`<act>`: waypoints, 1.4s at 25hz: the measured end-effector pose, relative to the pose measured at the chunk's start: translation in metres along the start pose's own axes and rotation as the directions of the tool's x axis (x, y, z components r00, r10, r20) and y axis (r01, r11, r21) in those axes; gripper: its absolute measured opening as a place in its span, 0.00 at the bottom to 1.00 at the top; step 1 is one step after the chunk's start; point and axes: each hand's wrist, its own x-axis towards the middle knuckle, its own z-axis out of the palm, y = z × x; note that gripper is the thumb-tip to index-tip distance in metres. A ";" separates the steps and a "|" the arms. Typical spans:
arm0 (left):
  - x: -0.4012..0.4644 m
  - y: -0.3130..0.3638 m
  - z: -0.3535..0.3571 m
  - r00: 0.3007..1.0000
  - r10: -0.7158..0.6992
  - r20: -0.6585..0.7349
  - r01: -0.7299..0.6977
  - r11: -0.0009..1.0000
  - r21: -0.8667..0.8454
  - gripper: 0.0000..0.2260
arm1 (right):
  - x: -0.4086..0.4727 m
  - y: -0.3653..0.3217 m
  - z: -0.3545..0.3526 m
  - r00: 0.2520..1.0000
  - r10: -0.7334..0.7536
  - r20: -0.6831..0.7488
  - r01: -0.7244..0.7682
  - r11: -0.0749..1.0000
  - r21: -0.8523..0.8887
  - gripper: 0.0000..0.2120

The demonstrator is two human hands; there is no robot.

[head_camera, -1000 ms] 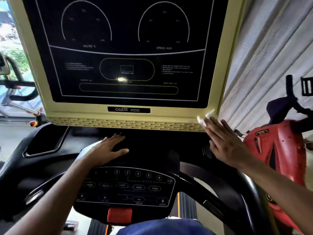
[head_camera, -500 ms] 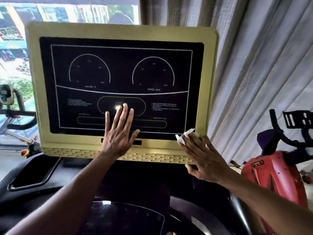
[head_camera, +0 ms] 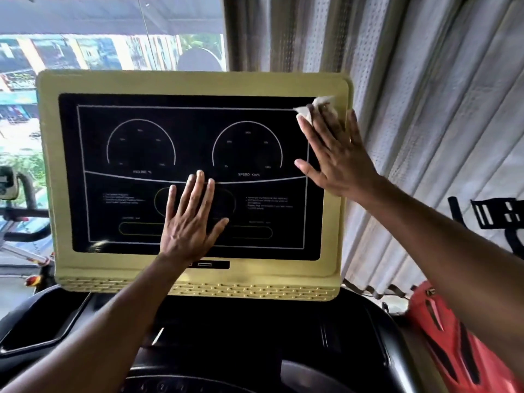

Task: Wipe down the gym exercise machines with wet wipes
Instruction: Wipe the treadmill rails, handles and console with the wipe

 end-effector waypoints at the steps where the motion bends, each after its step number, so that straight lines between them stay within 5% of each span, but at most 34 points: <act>1: 0.004 0.000 -0.001 1.000 0.000 0.012 0.000 1.000 0.009 0.38 | 0.009 0.001 0.000 1.000 0.023 -0.015 -0.023 0.999 0.024 0.39; 7: 0.002 -0.002 0.002 1.000 -0.001 0.010 0.000 0.998 0.058 0.37 | -0.001 -0.019 0.000 0.997 0.076 -0.026 -0.072 0.988 0.137 0.42; 12: 0.006 -0.016 -0.006 1.000 0.024 -0.008 -0.024 0.999 0.031 0.36 | -0.039 -0.024 0.012 0.972 -0.235 -0.007 0.236 0.971 0.036 0.43; 17: 0.015 -0.075 -0.019 0.988 -0.148 -0.044 0.149 0.989 0.022 0.36 | 0.050 -0.007 -0.008 0.999 0.033 -0.012 -0.033 0.999 0.035 0.44; 23: 0.006 -0.098 -0.019 0.997 -0.077 -0.024 0.076 0.997 -0.026 0.36 | 0.003 -0.083 0.006 0.963 -0.262 0.068 0.262 0.965 0.010 0.45; 30: -0.012 -0.169 -0.030 0.989 -0.148 -0.002 0.148 0.989 0.009 0.37 | 0.082 -0.069 -0.011 0.996 0.084 0.002 -0.084 0.995 0.053 0.43; 35: -0.012 -0.187 -0.029 0.998 -0.066 -0.017 0.066 0.998 -0.014 0.36 | 0.063 -0.172 -0.009 0.978 -0.191 0.089 0.187 0.981 0.056 0.47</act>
